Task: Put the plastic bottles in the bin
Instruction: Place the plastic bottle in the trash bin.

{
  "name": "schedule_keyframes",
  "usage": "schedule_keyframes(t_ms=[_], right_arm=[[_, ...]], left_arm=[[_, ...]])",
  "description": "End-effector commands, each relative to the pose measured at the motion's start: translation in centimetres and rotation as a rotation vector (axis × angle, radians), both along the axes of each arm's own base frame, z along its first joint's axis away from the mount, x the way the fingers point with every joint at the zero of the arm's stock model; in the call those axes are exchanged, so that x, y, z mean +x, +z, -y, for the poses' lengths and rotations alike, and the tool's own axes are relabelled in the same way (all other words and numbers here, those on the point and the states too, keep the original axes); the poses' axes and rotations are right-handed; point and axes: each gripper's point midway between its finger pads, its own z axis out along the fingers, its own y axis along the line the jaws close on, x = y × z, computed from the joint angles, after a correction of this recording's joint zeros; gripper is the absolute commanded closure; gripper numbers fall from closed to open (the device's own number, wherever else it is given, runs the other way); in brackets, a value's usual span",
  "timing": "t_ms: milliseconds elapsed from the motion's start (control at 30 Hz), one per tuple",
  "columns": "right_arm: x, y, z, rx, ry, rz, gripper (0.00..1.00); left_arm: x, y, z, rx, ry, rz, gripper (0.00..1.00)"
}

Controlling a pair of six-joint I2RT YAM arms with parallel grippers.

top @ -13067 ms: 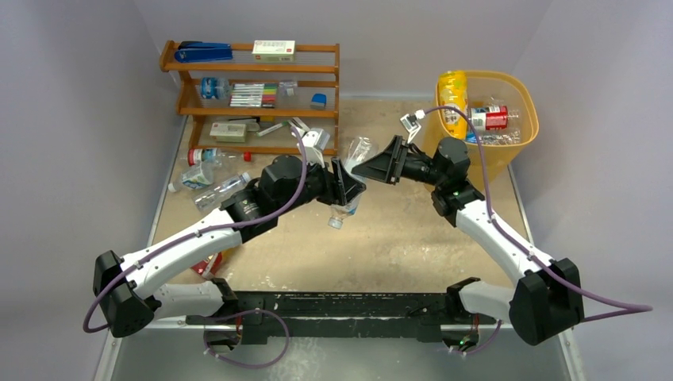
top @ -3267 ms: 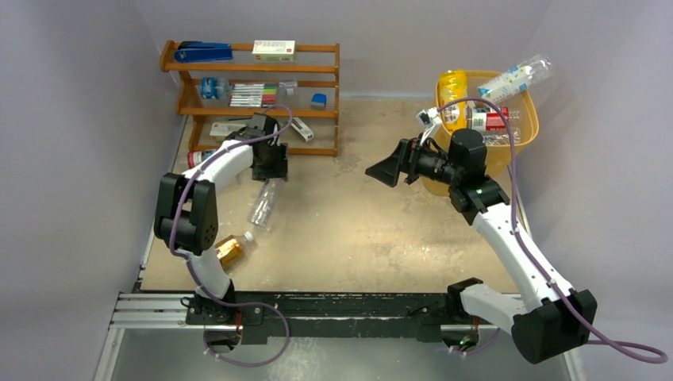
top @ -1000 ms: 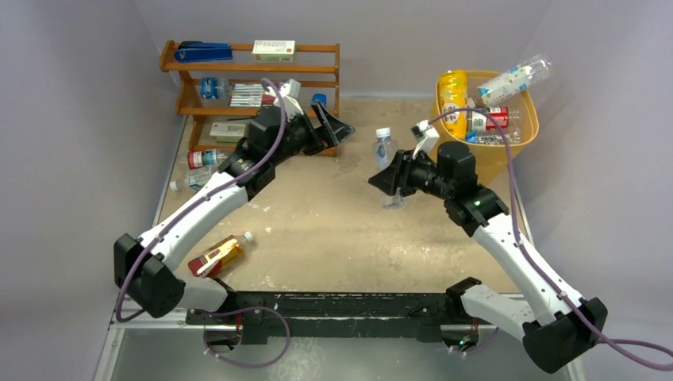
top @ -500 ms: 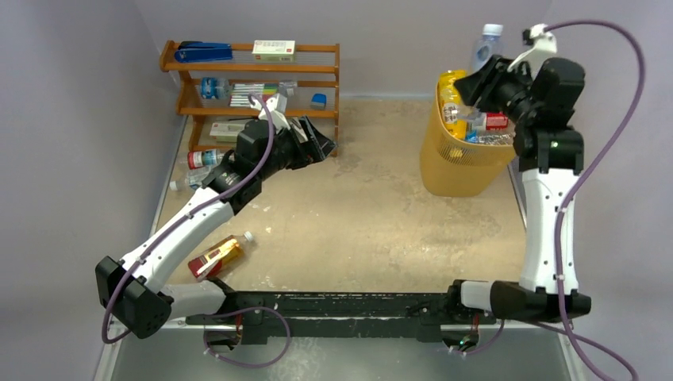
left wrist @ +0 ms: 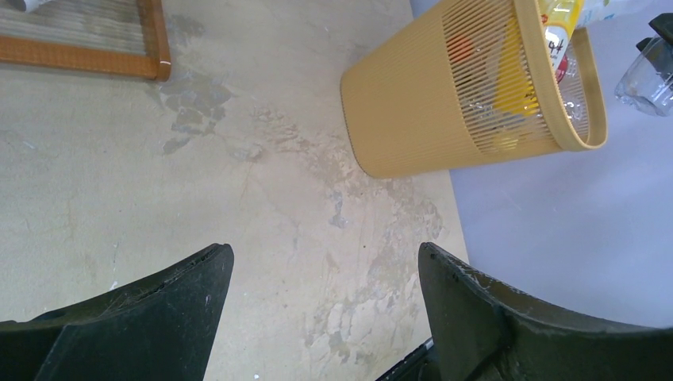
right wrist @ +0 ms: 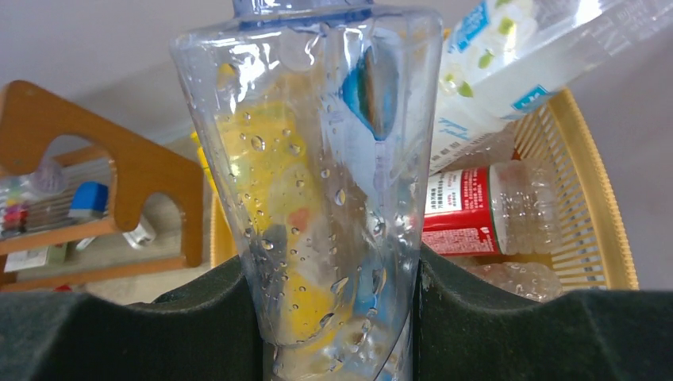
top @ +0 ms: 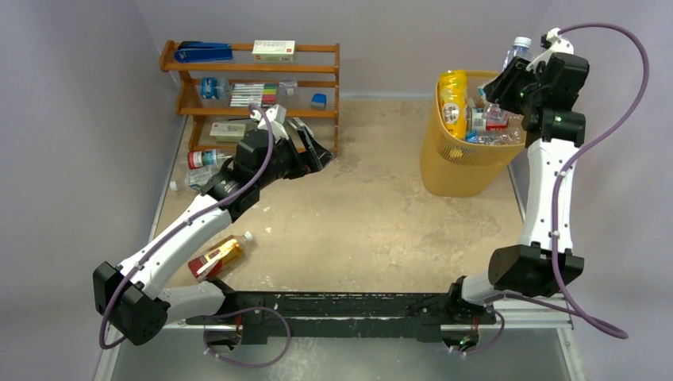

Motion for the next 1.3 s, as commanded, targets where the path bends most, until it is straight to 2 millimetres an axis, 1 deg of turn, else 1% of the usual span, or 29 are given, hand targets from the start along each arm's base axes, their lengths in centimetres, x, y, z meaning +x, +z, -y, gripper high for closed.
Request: schedule_keyframes(t_ms=[0,100,167,267,300,333,367,467,533,600,733,867,967,1000,1100,1267], right_arm=[[1.0,1.8,1.3,-0.003,-0.070,0.111,0.64],[1.7,1.1,1.8,0.025,-0.111,0.127,0.67],[2.0,0.6,1.8,0.062,-0.127,0.148,0.69],[2.5,-0.3,1.5,0.121,-0.134,0.166,0.68],[2.6,-0.6,1.6,0.128,-0.146,0.168,0.66],[2.7,-0.8,1.9,0.127,-0.160,0.172,0.62],[2.7,-1.0,2.1,0.125,-0.169,0.168,0.56],[2.2,-1.8,1.6,0.133,-0.154,0.145,0.32],[1.3,-1.4,1.3,0.121,-0.143,0.156,0.23],[0.5,-1.2,1.2,0.104,-0.137,0.153,0.18],[-0.9,0.5,0.6,0.073,-0.106,0.169,0.17],[-2.4,3.3,0.3,0.025,-0.085,0.199,0.18],[-2.5,4.2,-0.2,-0.008,-0.037,0.192,0.21],[-2.2,4.2,-0.5,-0.021,-0.006,0.181,0.22],[-1.6,2.7,-1.8,-0.018,0.090,0.131,0.24],[-0.9,0.3,-3.4,-0.023,0.176,0.071,0.28]], left_arm=[[-0.2,2.0,0.4,-0.056,-0.022,0.061,0.13],[-0.2,2.0,0.4,-0.053,-0.021,0.062,0.13],[-0.2,1.9,0.3,-0.049,-0.020,0.061,0.13],[-0.1,1.9,0.4,-0.048,-0.019,0.060,0.13],[0.0,1.8,0.4,-0.047,-0.019,0.058,0.13],[0.0,1.8,0.4,-0.046,-0.018,0.057,0.13],[0.0,1.7,0.4,-0.043,-0.018,0.054,0.13],[0.0,1.7,0.4,-0.038,-0.020,0.054,0.13],[0.0,1.6,0.4,-0.035,-0.019,0.053,0.12],[0.1,1.3,0.4,-0.031,-0.021,0.050,0.12],[0.2,1.1,0.6,-0.031,-0.023,0.045,0.12],[0.2,1.0,0.5,-0.033,-0.022,0.047,0.12],[0.1,0.9,0.5,-0.037,-0.021,0.044,0.12],[0.1,0.8,0.6,-0.038,-0.022,0.043,0.12],[0.1,0.6,0.6,-0.039,-0.024,0.039,0.12],[0.1,0.5,0.5,-0.036,-0.023,0.034,0.11]])
